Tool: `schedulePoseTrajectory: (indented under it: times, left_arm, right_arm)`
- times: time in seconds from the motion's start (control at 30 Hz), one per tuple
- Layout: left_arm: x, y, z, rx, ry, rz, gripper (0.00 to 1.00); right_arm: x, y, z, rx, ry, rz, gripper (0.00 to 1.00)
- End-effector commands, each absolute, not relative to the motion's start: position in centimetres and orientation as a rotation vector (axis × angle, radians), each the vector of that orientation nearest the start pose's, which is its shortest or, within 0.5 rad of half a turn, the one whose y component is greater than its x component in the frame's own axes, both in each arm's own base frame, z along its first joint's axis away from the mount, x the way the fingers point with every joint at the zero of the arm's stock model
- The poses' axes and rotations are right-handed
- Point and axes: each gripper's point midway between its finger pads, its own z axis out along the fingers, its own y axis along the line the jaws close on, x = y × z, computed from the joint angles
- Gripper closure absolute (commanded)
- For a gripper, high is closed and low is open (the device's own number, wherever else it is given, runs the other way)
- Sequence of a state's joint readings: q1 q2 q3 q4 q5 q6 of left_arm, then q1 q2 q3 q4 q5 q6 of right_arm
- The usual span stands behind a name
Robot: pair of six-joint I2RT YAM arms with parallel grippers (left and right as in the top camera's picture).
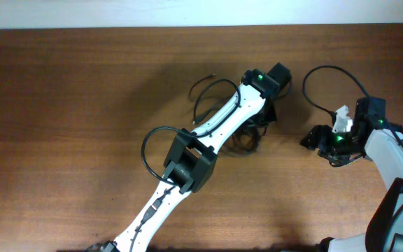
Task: Untangle cables
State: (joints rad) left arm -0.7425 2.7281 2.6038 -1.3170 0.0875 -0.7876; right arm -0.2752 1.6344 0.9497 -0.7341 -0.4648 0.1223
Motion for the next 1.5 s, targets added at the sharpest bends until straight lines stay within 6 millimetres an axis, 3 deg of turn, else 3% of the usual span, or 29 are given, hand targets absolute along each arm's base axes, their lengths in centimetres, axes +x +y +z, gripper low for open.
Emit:
schedulePoseTrajectory:
  times: [0.0, 0.1, 0.17, 0.23, 0.33, 0.4, 0.53, 0.67, 0.9, 1.03, 1.13, 1.27, 1.4, 1.47]
  left_arm:
    - [38.5, -40.6, 2.2, 0.506, 3.07, -0.674, 1.0]
    - [39.1, -41.7, 7.8, 0.714, 2.894, -1.188, 1.0]
    - [39.5, -41.6, 10.4, 0.724, 2.807, -1.404, 1.0]
    - [40.3, -40.8, 12.0, 0.695, 2.75, -1.549, 1.0]
    - [40.9, -39.8, 13.4, 0.656, 2.704, -1.685, 1.0]
    - [41.0, -39.6, 14.0, 0.645, 2.683, -1.743, 1.0]
    - [41.0, -39.7, 13.4, 0.553, 2.769, -1.699, 1.0]
    - [40.5, -40.5, 11.8, 0.449, 2.893, -1.553, 1.0]
    - [39.9, -42.5, 10.4, 0.477, 2.912, -1.379, 1.0]
    - [40.2, -43.3, 9.8, 0.506, 2.888, -1.283, 1.0]
    - [39.7, -43.9, 9.3, 0.53, 2.893, -1.211, 1.0]
    - [38.8, -44.9, 8.6, 0.565, 2.896, -1.12, 1.0]
    - [38.6, -45.1, 8.5, 0.547, 2.909, -1.107, 1.0]
    - [38.7, -45.0, 8.5, 0.523, 2.918, -1.109, 1.0]
  right_arm:
    - [30.7, 2.9, 5.3, 0.258, 2.796, 0.885, 0.34]
    - [30.8, 4.6, 6.5, 0.176, 2.732, 1.026, 0.34]
    - [30.9, 5.2, 7.1, 0.169, 2.7, 1.092, 0.36]
    - [31.1, 5.6, 7.6, 0.163, 2.667, 1.146, 0.4]
    - [31.1, 6.3, 8.5, 0.156, 2.625, 1.227, 0.6]
    - [31.3, 7.1, 9.5, 0.14, 2.568, 1.314, 0.66]
    - [32.2, 7.8, 11.2, 0.09, 2.45, 1.416, 0.61]
    - [32.8, 7.7, 11.4, 0.066, 2.425, 1.399, 0.56]
    - [33.8, 6.9, 10.7, 0.331, 2.488, 1.383, 0.58]
    - [33.7, 6.3, 9.1, 0.443, 2.576, 1.265, 0.71]
    - [33.6, 6.0, 7.4, 0.487, 2.663, 1.105, 0.72]
    - [34.1, 7.5, 6.9, 0.392, 2.692, 1.014, 0.71]
    - [34.6, 6.9, 5.9, 0.528, 2.717, 0.888, 0.73]
    - [34.6, 6.3, 5.4, 0.59, 2.731, 0.808, 0.8]
